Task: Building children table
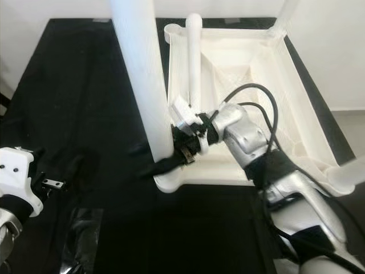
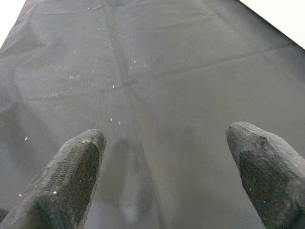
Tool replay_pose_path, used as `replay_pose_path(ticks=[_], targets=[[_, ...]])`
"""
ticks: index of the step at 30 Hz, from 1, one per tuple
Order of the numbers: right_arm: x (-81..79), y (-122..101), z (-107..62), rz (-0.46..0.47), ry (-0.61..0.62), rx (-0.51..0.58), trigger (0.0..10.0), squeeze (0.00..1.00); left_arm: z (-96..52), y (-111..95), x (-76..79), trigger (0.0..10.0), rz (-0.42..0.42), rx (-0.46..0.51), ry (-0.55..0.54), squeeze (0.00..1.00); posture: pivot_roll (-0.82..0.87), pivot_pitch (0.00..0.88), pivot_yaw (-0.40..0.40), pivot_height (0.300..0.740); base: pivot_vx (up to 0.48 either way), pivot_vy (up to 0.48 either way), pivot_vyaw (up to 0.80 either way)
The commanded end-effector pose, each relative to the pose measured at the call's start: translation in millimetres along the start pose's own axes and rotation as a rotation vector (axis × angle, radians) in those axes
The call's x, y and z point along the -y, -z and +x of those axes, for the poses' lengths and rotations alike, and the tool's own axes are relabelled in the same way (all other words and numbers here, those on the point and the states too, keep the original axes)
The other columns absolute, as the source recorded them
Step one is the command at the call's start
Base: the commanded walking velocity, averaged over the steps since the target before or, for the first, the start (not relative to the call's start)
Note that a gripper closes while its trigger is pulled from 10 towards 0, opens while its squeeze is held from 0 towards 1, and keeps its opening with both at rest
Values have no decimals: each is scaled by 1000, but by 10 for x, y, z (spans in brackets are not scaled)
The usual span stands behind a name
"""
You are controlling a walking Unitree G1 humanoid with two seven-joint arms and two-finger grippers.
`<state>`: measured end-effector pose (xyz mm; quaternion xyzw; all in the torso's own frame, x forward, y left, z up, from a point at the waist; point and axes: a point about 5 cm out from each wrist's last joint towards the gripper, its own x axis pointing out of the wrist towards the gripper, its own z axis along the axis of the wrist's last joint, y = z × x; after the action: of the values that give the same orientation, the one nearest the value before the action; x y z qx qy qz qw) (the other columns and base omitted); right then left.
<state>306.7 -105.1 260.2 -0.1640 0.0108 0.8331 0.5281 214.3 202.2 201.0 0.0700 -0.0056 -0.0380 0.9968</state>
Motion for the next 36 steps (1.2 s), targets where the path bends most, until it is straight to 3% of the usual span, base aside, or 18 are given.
replay_pose_path(ticks=[1,8,13,16,19,30,33,36], targets=[[-212,549,152,279,-101,-75,10000,0,-9,52,-28,10000,8,-27,-4,0,118,335,11,740,0,0,0],[-372,524,135,328,-160,-76,10000,0,1,56,-20,10000,7,-25,-2,0,116,333,13,740,0,0,0],[-349,638,171,283,-120,-60,10000,0,15,51,-19,10000,11,-22,-1,0,119,332,16,740,0,0,0],[-366,694,180,257,-129,-105,10000,0,19,48,-28,10000,12,-22,-1,0,122,334,20,740,0,0,0],[-274,671,170,190,-114,-140,10000,0,32,42,-41,10000,16,-22,0,0,124,336,22,740,0,0,0],[-71,596,114,103,-36,-141,10000,0,38,36,-37,10000,16,-19,-3,0,122,340,13,740,0,0,0],[-38,602,114,103,-5,-106,10000,0,34,37,-35,10000,16,-19,-4,0,123,341,13,740,0,0,0],[39,602,135,140,95,33,10000,0,27,40,-42,10000,16,-21,-7,0,125,343,14,740,0,0,0]])
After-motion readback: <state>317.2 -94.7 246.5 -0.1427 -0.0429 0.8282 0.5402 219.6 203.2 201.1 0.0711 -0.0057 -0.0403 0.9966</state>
